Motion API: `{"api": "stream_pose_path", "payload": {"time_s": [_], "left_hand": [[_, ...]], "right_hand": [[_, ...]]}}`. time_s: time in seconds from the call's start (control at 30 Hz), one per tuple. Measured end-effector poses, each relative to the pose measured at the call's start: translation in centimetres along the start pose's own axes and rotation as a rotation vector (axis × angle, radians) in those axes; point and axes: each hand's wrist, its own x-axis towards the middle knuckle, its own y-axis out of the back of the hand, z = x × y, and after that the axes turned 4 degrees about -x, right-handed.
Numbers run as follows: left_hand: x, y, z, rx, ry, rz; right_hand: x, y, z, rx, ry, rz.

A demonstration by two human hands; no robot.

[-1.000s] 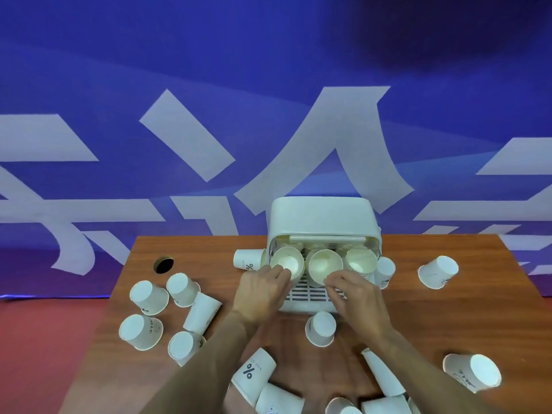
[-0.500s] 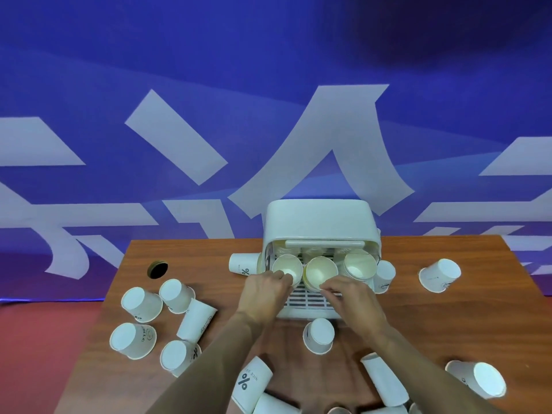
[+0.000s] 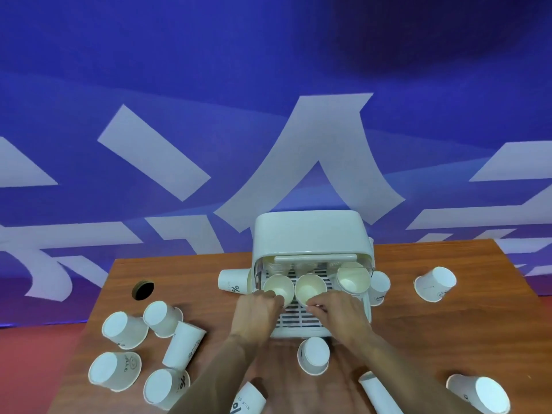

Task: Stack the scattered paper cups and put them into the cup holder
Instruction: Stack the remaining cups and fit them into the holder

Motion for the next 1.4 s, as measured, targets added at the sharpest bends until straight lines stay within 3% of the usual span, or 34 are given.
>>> {"api": "stream_pose_path", "payload": {"time_s": [0.23, 0.4, 0.8, 1.0, 1.4], "left_hand": [[0.0, 3.2, 0.6, -0.045, -0.053, 0.070], [-1.0, 6.3, 1.0, 0.070, -0.118, 0.104], [-3.0, 12.1, 6.2, 0.095, -0.248, 0.223], [-3.1, 12.6, 12.8, -0.025, -0.226, 0.095], [-0.7, 13.6, 23.4, 0.005, -0.466, 0.058]], "right_hand": [[0.4, 1.5, -0.7, -0.090, 0.005, 0.011], [-1.3, 4.8, -0.9, -0.073, 0.051, 0.071], [-9.4, 11.2, 0.2, 0.092, 0.078, -0.092], [-16.2, 12.5, 4.4, -0.001, -0.114, 0.053], [-25.0, 16.8, 10.7, 0.052, -0.427, 0.233]]}}
